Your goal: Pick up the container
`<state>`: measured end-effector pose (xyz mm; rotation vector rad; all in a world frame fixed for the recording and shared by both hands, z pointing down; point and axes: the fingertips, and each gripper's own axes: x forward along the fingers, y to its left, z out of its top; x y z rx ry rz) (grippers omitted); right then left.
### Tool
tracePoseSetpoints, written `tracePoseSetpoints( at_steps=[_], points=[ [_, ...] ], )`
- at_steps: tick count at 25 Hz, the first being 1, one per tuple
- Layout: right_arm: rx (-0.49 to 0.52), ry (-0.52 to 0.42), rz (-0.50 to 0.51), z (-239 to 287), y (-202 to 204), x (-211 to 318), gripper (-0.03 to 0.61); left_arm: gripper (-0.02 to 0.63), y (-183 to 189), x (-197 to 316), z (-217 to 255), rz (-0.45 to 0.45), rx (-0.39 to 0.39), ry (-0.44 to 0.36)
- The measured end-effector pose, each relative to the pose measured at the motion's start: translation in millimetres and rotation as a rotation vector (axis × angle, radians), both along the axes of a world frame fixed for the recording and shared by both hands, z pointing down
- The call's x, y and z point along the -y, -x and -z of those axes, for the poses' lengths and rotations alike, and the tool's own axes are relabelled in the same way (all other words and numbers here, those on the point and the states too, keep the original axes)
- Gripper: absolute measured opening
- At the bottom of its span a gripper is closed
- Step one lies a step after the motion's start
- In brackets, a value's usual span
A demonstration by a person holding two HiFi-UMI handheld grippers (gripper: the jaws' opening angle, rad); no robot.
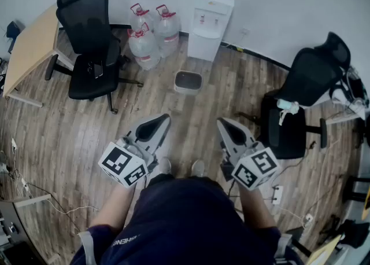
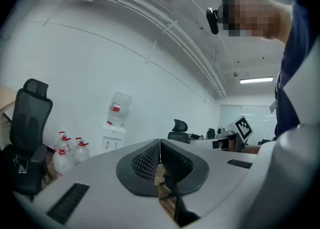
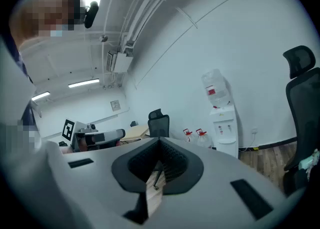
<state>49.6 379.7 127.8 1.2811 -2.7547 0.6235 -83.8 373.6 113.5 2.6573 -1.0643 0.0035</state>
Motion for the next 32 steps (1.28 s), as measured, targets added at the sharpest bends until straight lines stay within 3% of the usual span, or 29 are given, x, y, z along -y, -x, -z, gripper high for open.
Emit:
tracePoseSetpoints(
  at_steps=[11, 18, 26, 32],
  points=[
    [-0.035, -0.01, 0.023, -7, -19, 2, 0.015, 0.026, -18, 4, -14, 0.015, 0.005, 0.028],
    [-0.048, 0.044, 0.038, -31, -56, -4, 0.015, 0.026, -36, 1, -38, 0.046, 0.023, 0.084],
    [-0.015, 0.025, 0.022, -32, -114, -10, 0.015, 0.026, -77, -8, -34, 0.057, 0.061, 0.069],
    [0.005, 0.023, 0.024, -34, -134, 1, 0.015, 0.026, -95, -1, -36, 0.073, 0.073, 0.074]
  ],
)
